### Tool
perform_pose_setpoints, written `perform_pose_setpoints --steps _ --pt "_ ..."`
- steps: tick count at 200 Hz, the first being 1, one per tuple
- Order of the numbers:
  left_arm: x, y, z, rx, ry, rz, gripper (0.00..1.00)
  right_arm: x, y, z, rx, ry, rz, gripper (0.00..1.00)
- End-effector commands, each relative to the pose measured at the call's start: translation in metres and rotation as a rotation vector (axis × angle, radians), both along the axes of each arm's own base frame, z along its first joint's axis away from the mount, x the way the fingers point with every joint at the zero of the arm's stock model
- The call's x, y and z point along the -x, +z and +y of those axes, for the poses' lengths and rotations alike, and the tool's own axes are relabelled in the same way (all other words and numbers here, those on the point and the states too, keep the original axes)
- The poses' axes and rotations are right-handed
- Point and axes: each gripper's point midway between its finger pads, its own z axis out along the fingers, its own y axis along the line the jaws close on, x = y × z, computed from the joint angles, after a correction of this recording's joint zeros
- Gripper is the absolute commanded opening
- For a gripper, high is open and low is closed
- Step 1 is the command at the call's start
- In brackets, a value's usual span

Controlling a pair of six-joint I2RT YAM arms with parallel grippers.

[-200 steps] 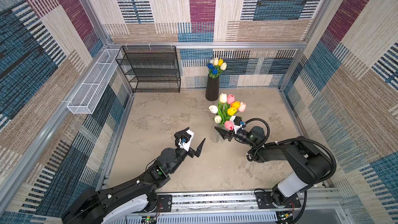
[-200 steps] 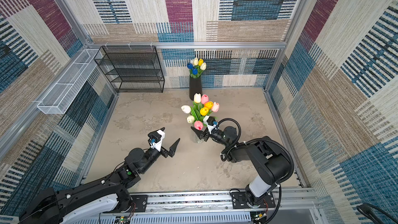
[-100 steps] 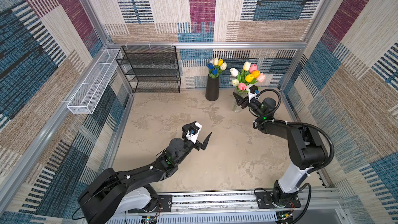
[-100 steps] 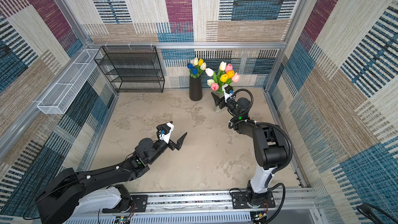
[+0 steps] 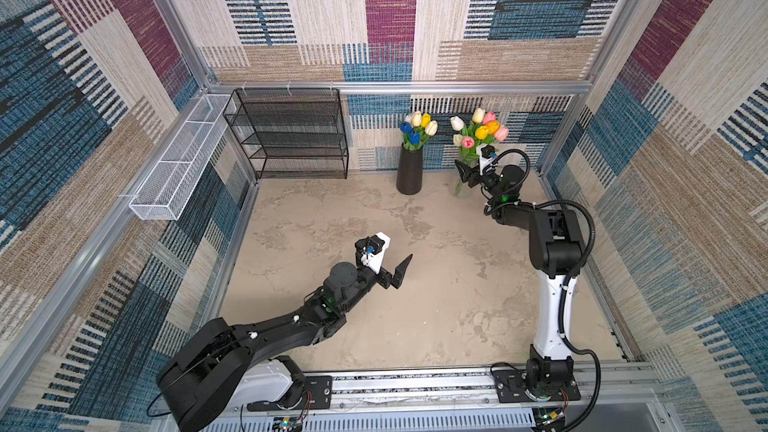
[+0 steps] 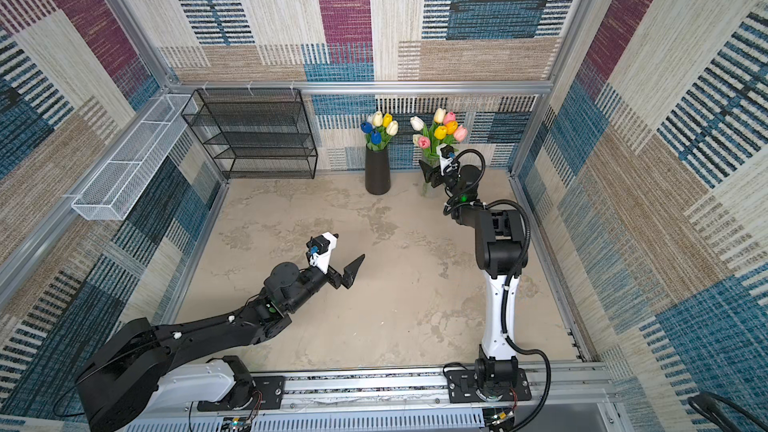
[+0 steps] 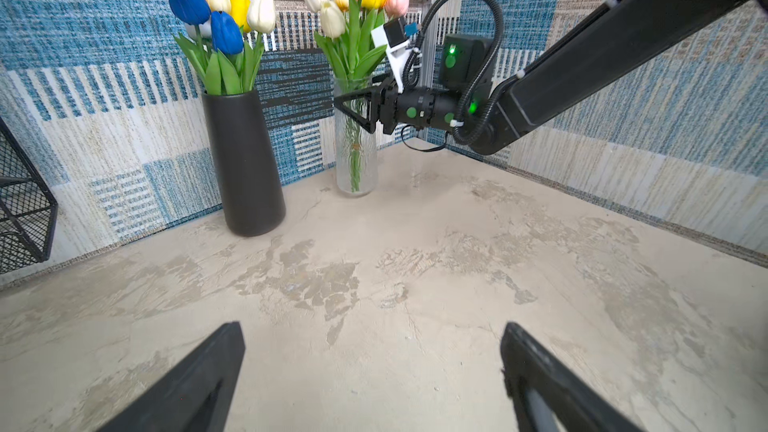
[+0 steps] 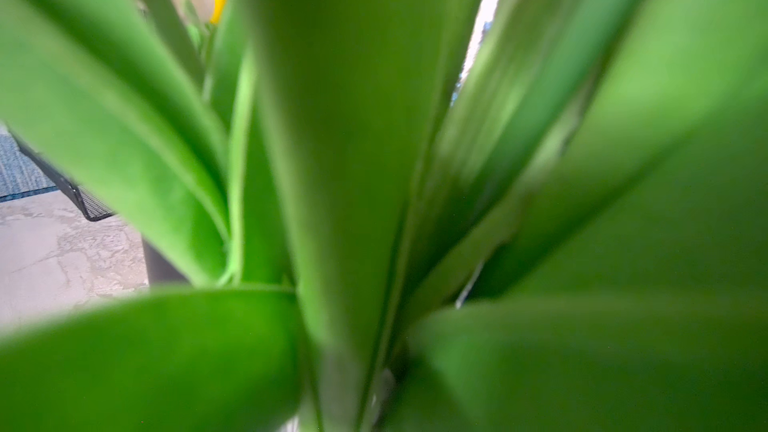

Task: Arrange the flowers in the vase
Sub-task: 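Grip the glass vase with the right gripper and slide it farther from the robot, then set the glass vase beside the black vase and open the right gripper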

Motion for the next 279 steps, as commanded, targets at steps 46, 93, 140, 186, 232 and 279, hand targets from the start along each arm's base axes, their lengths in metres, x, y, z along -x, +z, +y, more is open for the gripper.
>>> perform_pose_setpoints --steps 46,93,140,186,232,279 --pt "-0.002 0.009 0.003 -0.011 0.019 -0.019 0.99 -0.023 0.005 0.014 -0.047 0.102 -0.053 0.47" --pt "-0.004 0.010 -0.001 -0.019 0.011 -0.022 0.99 -0.030 -0.006 0.013 -0.044 0.093 -0.028 0.65" --pt "-0.002 0.012 -0.002 -0.014 -0.003 -0.021 0.99 -0.029 -0.007 0.014 -0.029 0.095 -0.035 0.97" --pt "-0.001 0.022 0.003 0.005 0.015 -0.035 0.99 -0.020 -0.002 0.009 -0.044 0.070 -0.049 1.00" --pt "0.000 0.033 0.031 -0.012 0.098 -0.064 0.99 0.019 0.010 -0.017 -0.087 -0.018 -0.099 1.00" --pt "-0.022 0.035 0.103 -0.019 0.361 -0.079 0.99 0.096 0.039 -0.022 -0.114 -0.052 -0.161 1.00"
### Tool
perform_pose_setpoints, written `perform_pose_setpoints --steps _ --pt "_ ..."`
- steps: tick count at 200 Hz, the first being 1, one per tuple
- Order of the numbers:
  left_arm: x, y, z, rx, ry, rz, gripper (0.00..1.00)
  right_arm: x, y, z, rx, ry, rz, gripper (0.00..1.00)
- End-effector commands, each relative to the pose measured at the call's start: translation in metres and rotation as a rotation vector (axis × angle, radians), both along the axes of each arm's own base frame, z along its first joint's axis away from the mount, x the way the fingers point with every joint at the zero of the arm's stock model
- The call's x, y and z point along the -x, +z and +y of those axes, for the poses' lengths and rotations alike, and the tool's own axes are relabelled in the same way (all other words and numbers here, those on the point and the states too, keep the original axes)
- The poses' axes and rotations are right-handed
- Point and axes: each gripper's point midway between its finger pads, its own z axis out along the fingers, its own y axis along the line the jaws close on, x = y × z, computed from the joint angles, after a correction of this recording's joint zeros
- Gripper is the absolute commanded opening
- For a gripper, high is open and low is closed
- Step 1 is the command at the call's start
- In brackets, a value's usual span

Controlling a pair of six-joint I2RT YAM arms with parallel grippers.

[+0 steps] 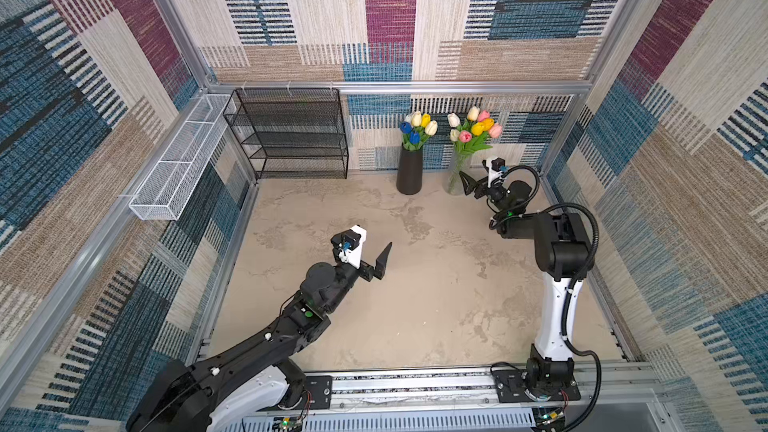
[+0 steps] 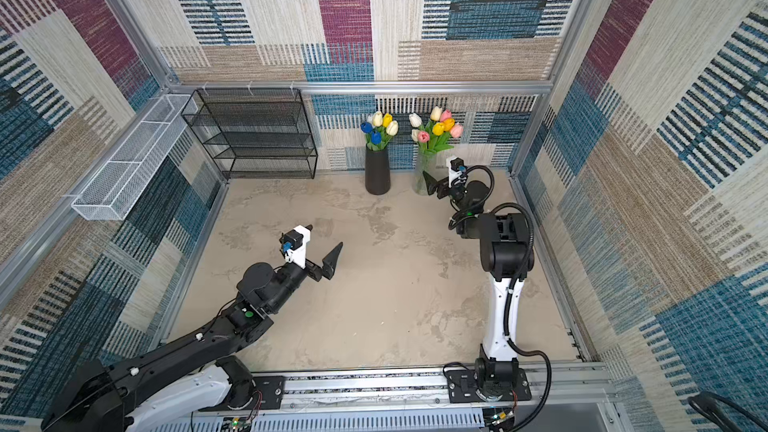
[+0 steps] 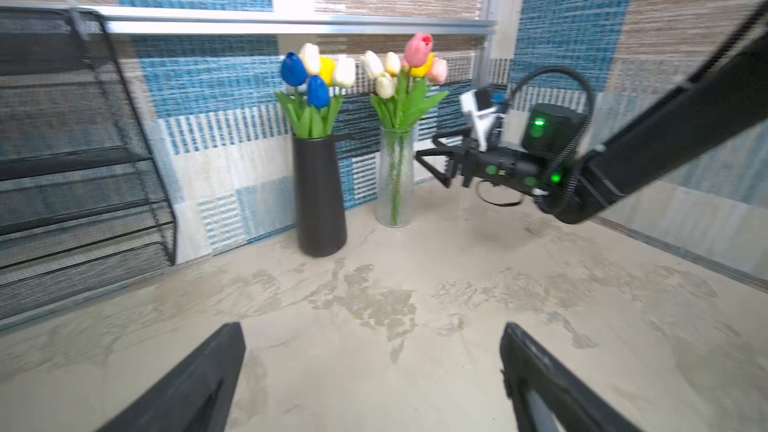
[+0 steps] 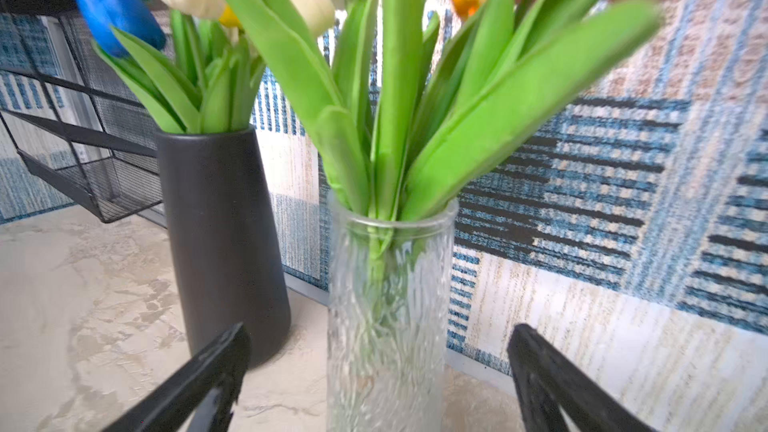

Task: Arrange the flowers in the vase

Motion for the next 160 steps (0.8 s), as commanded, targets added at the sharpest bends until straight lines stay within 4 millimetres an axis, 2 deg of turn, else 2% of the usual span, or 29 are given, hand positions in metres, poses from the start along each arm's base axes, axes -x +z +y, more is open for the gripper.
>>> perform_pose_setpoints --steps 1,12,35,48,64,90,106,108,121,136,160 --pt "-0.015 -0.007 0.039 -0.033 0.186 0.007 0.99 0.045 0.054 0.000 -0.035 -0.019 -0.169 1.00" --pt "-0.023 -0.009 0.068 -0.045 0.340 0.017 0.99 0.068 0.067 -0.002 -0.052 -0.057 -0.175 1.00" --pt "-0.027 -0.019 0.144 -0.056 0.754 0.066 0.99 0.100 0.070 -0.015 -0.080 -0.248 -0.045 1.00" --pt "-0.026 -0.033 0.167 -0.088 0.845 0.103 0.99 0.135 0.072 -0.021 -0.089 -0.360 -0.049 1.00" --pt "-0.028 -0.053 0.185 -0.106 0.882 0.143 0.99 0.174 0.071 -0.028 -0.093 -0.458 -0.074 1.00" --pt "-0.034 -0.094 0.215 -0.152 0.964 0.269 0.99 0.203 0.051 -0.054 -0.143 -0.597 0.045 1.00" --pt "-0.039 -0.117 0.221 -0.183 0.957 0.308 0.99 0.223 0.041 -0.060 -0.147 -0.611 0.036 1.00" --pt "-0.042 -0.115 0.222 -0.167 0.955 0.291 0.99 0.225 0.040 -0.060 -0.138 -0.608 0.033 1.00" --pt "-0.046 -0.124 0.225 -0.139 0.945 0.269 0.99 0.227 0.026 -0.064 -0.096 -0.637 0.065 1.00" --pt "-0.053 -0.122 0.223 -0.143 0.913 0.230 0.99 0.225 0.008 -0.073 -0.062 -0.697 0.122 1.00" --pt "-0.066 -0.129 0.226 -0.133 0.881 0.228 0.99 0.214 -0.012 -0.065 0.040 -0.666 0.137 1.00"
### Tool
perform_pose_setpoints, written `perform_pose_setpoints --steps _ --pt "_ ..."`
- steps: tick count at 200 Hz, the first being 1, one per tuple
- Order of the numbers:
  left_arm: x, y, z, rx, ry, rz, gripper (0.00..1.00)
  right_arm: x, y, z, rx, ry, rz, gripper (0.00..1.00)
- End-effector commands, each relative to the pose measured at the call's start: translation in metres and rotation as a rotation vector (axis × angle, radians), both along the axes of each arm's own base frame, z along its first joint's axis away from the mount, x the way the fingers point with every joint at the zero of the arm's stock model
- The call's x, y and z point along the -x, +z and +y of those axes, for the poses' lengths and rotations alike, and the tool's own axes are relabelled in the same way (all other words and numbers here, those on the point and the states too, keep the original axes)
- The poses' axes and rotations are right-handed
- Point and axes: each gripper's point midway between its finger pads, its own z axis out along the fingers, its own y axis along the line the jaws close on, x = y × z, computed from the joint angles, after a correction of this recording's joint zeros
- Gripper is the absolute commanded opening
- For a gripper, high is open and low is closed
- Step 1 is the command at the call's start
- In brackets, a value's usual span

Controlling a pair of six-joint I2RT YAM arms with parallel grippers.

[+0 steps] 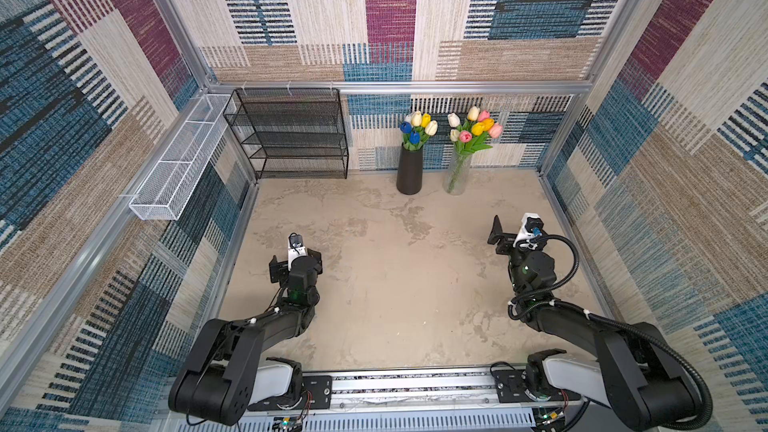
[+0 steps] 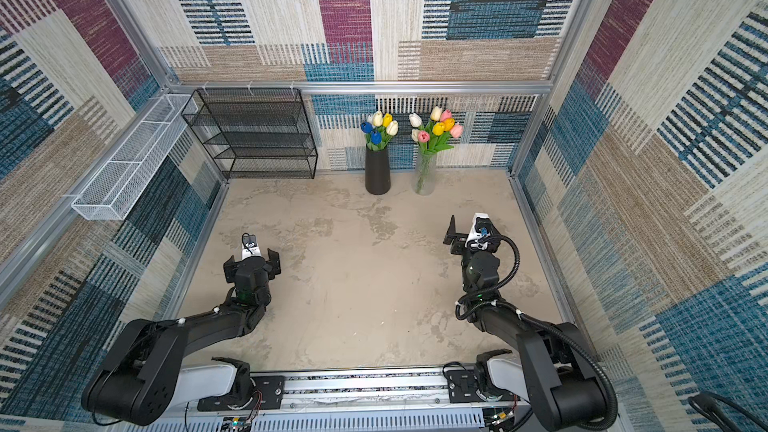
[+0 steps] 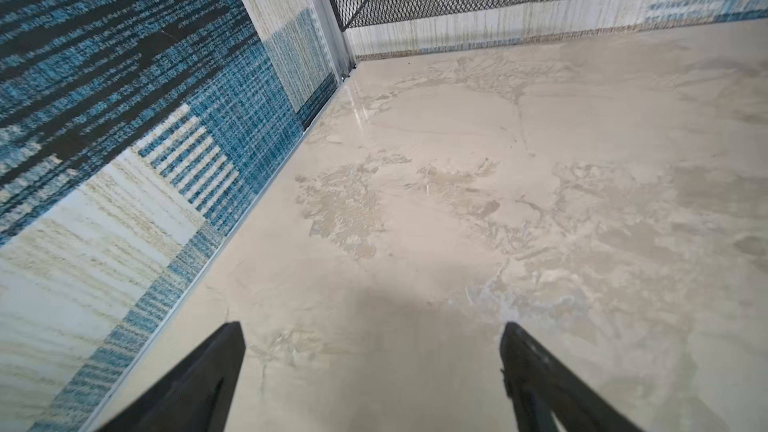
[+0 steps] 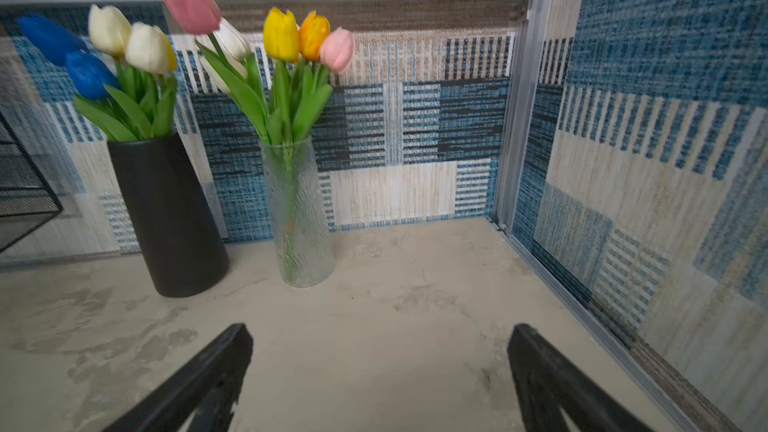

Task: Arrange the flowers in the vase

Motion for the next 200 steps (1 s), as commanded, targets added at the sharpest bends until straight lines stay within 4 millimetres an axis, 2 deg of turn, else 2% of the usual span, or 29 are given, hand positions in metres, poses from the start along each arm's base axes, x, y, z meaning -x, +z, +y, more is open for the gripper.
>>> perform_pose_setpoints --steps 1,13,29,40,60,68,80,90,98,128,200 --pt "-0.020 0.021 -0.005 0.034 -0.067 -0.132 0.99 -0.007 -0.016 -0.003 0.088 -0.026 0.045 1.00" --pt "-0.024 0.011 -0.001 0.064 -0.087 -0.140 0.99 -0.016 -0.023 -0.001 0.123 -0.016 0.060 1.00" --pt "-0.022 0.011 -0.006 0.077 -0.139 -0.155 0.99 -0.023 -0.037 0.001 0.103 0.044 0.097 1.00" --pt "-0.019 0.007 -0.011 0.087 -0.178 -0.143 0.99 -0.015 -0.046 -0.003 0.074 0.086 0.080 1.00" --pt "-0.014 -0.002 -0.027 0.065 -0.285 -0.176 0.99 0.002 -0.046 -0.001 0.047 0.172 0.020 1.00" --pt "-0.022 0.004 -0.030 0.046 -0.301 -0.187 0.99 0.004 -0.047 0.008 0.078 0.223 0.005 1.00" --pt "-0.029 -0.001 -0.037 0.050 -0.337 -0.133 0.99 -0.004 -0.050 0.003 0.065 0.199 0.033 1.00" --pt "-0.035 -0.003 -0.035 0.049 -0.322 -0.105 0.99 -0.013 -0.055 -0.001 0.031 0.210 0.068 1.00" --pt "-0.041 -0.004 -0.031 0.050 -0.290 -0.088 0.99 -0.016 -0.058 -0.014 -0.008 0.155 0.088 1.00" --pt "-0.058 -0.015 -0.017 0.144 -0.262 0.019 0.99 -0.016 -0.057 -0.011 0.003 0.174 0.079 1.00" --pt "-0.059 -0.016 -0.013 0.162 -0.260 0.022 0.99 -0.016 -0.058 -0.010 0.005 0.176 0.085 1.00"
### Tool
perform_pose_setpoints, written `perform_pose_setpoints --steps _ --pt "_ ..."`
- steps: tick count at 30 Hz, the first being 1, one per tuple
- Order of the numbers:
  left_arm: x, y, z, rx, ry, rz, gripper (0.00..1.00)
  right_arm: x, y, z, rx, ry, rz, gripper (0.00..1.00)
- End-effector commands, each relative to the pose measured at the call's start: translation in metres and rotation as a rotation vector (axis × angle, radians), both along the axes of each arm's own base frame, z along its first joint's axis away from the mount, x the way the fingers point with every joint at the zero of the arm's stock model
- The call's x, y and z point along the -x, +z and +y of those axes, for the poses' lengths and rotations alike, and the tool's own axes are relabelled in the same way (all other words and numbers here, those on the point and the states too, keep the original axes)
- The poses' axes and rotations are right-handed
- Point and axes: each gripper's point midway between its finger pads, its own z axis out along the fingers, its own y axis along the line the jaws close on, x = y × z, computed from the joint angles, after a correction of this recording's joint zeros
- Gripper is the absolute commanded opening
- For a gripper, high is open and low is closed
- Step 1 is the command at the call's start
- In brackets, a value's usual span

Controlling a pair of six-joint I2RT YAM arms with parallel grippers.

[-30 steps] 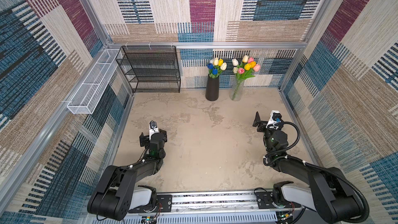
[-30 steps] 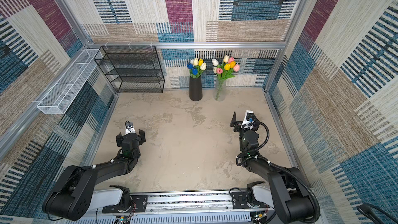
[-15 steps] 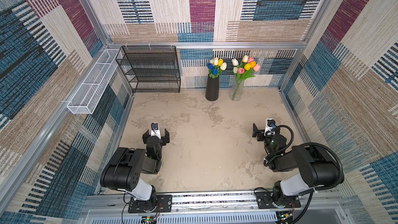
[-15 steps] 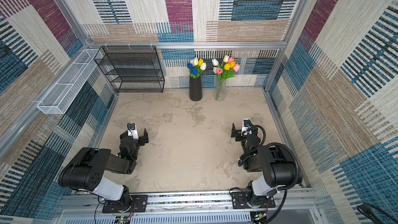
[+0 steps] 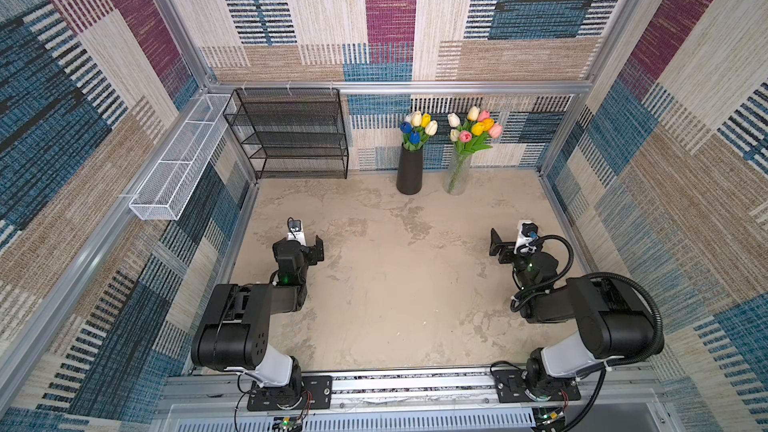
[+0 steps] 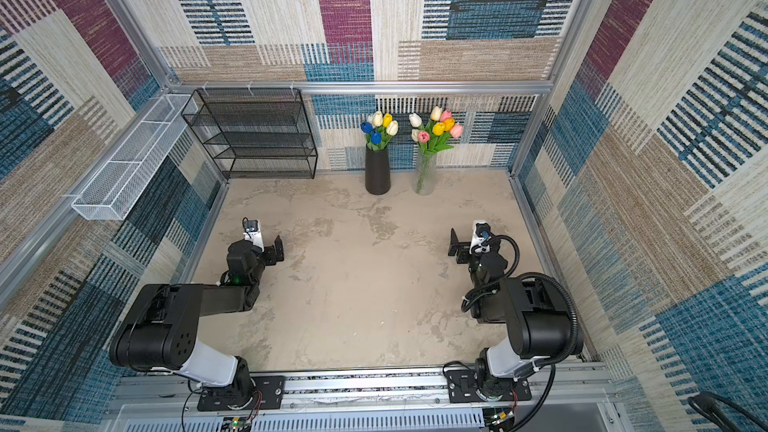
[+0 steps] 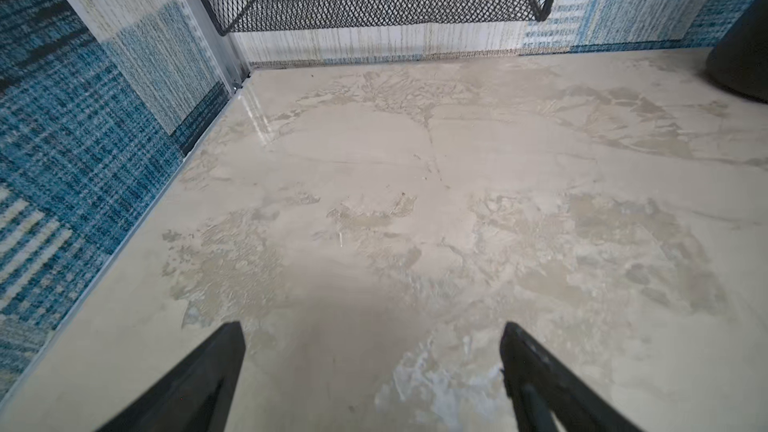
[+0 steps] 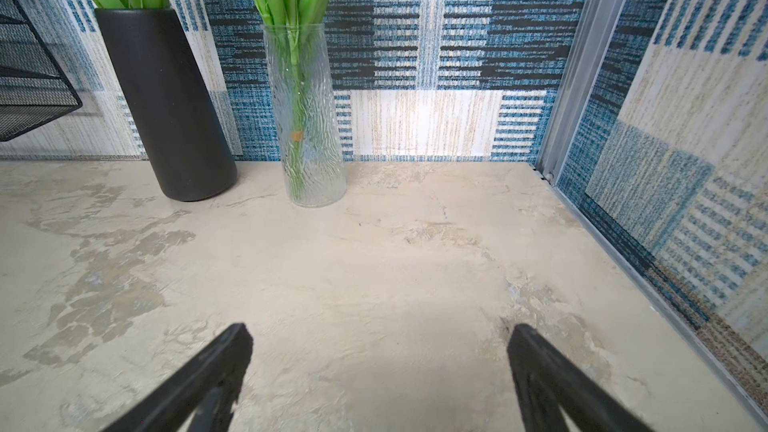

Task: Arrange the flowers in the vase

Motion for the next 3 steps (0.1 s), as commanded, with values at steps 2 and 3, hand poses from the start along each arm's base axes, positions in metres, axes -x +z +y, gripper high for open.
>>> perform_pose_setpoints --steps 2,3 --pt "0.0018 0.0017 -0.0043 0.020 -0.020 -0.015 0.99 0.0003 0.0058 0.0025 -0.008 0.013 -0.023 1.00" --pt "0.0066 0.0025 -0.0112 0.019 -0.062 -0.036 0.99 0.0006 0.0059 0.0024 -0.008 0.012 -0.024 1.00"
